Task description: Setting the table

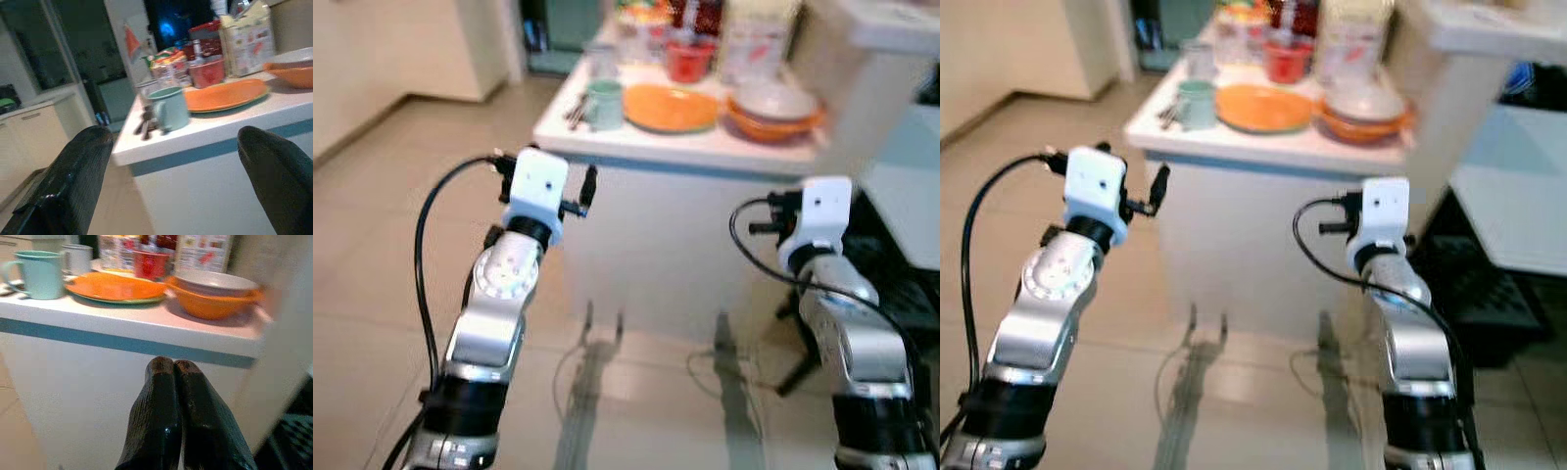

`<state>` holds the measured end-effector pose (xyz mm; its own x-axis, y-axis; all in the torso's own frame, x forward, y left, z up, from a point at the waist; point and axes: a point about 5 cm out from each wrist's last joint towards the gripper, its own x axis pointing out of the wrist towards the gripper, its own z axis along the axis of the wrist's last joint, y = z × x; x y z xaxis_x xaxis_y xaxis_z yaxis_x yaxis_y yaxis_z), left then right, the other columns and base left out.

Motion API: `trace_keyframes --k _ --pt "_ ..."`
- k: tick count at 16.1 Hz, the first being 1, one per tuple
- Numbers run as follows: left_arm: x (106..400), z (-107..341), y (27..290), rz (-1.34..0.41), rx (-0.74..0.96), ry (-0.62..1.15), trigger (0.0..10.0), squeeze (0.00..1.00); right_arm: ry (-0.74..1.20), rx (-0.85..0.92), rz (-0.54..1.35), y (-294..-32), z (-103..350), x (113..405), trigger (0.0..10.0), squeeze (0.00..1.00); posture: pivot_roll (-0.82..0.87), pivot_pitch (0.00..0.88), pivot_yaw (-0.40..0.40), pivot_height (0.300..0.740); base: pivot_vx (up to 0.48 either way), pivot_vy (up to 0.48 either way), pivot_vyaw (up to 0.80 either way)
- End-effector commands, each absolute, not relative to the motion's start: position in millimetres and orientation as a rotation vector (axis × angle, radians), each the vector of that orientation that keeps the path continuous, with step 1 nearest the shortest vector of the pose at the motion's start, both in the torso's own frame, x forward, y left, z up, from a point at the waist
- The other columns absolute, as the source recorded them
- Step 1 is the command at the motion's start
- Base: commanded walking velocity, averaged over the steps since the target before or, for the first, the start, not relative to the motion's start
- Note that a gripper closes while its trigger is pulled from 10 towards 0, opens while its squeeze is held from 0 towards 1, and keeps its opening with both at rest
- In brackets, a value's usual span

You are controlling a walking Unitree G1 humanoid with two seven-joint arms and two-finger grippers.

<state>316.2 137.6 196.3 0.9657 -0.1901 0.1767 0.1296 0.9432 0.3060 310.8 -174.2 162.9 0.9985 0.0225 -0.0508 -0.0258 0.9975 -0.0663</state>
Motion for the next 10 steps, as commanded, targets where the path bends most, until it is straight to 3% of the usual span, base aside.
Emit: trace_keyframes --k 1,10 --pt "315.6 197.1 140.9 -0.161 0.296 -0.204 10.0 0.0 0.038 -0.067 0.034 -172.8 167.8 313.0 10.0 0.0 0.0 0.0 -0.031 0.74 0.375 0.0 0.0" --pt "314.1 193.9 136.8 -0.177 0.294 -0.193 10.0 0.0 0.041 -0.07 0.036 -173.3 167.1 312.9 10.0 0.0 0.0 0.0 -0.031 0.74 0.373 0.0 0.0"
